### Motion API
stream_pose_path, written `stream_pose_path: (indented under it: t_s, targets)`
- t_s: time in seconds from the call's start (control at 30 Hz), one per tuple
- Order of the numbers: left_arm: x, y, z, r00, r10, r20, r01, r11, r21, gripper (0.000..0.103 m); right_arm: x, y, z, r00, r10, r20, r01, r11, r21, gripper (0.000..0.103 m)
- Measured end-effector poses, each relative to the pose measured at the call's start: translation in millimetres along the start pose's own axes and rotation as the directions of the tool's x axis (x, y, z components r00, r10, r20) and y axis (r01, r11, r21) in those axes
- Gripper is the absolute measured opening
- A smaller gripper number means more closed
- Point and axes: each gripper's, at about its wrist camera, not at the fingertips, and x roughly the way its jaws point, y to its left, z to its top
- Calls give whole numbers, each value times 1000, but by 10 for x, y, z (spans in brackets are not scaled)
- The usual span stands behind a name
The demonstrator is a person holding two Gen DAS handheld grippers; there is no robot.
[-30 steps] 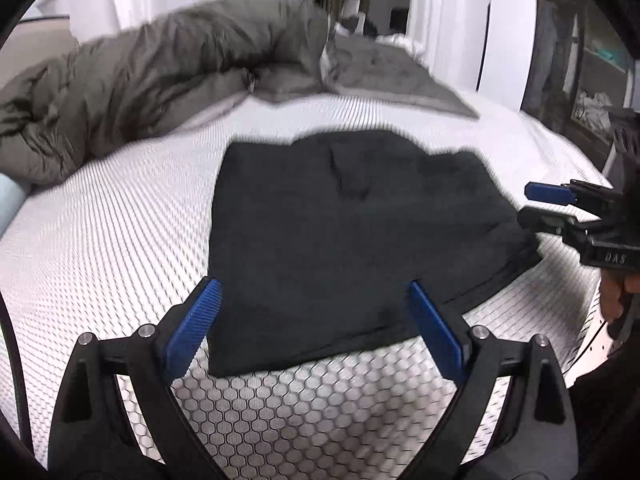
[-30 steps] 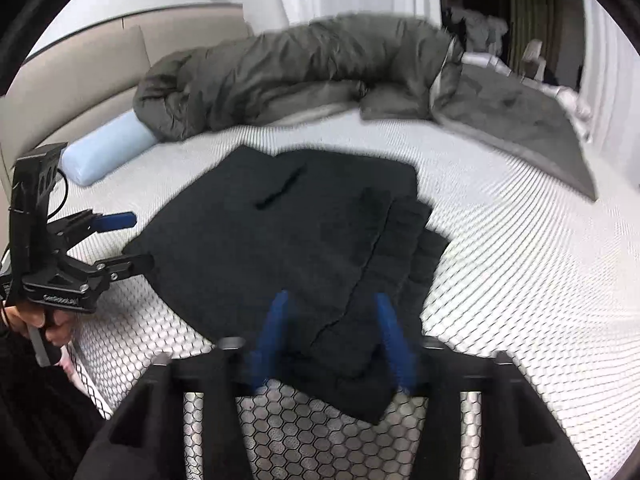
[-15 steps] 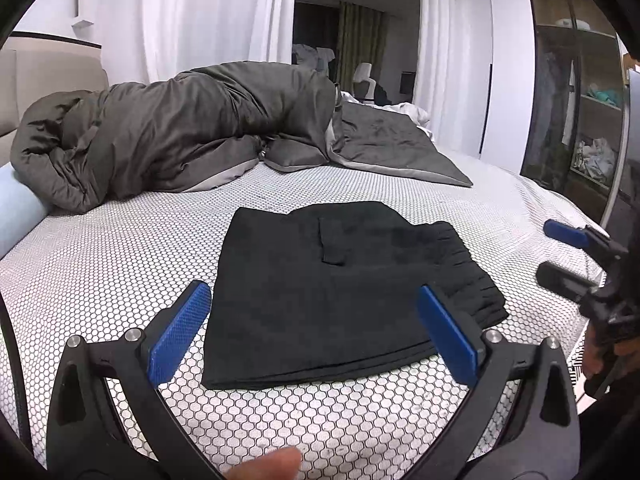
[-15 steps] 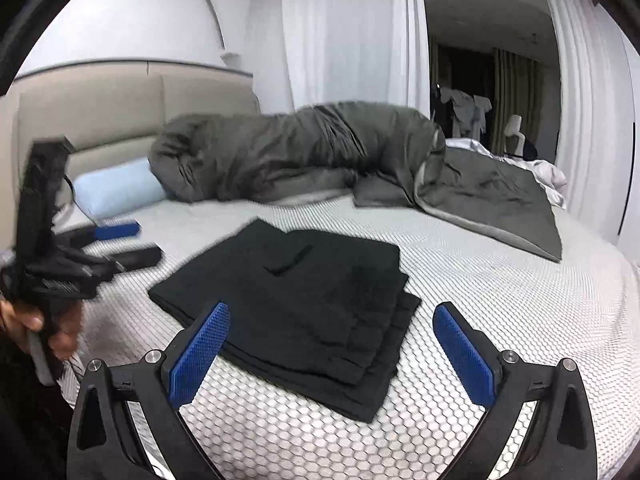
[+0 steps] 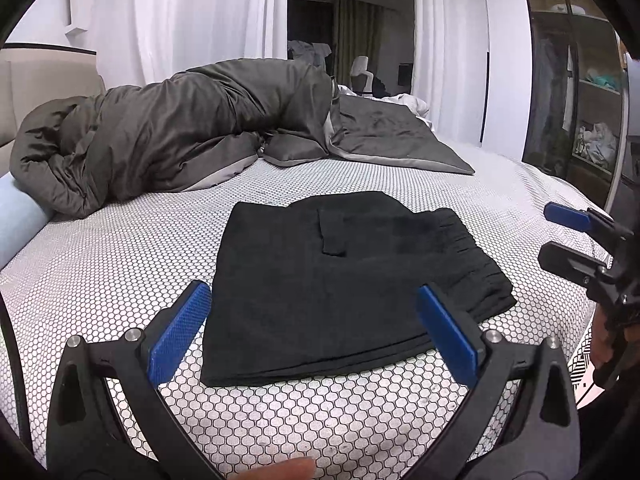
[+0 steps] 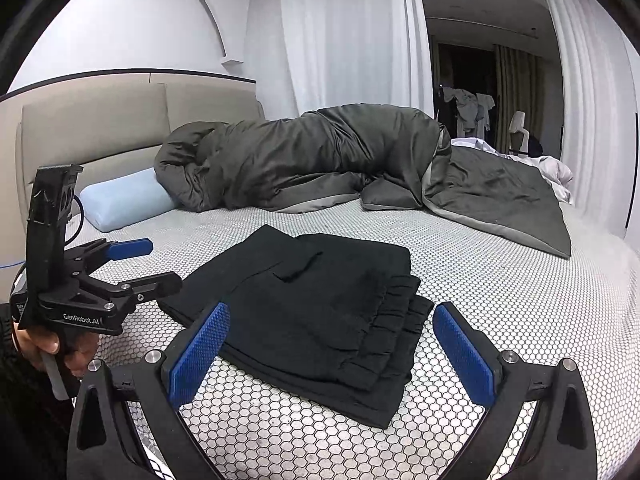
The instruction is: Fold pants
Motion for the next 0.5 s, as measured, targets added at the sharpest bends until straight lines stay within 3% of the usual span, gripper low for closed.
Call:
stream_pose_path:
  t_s: [0.5]
  targets:
    - [-25,42,1,1000,14,9,-14,1000,-3,102,-25,-11,24,1000,-12,12,12,1000,12,103]
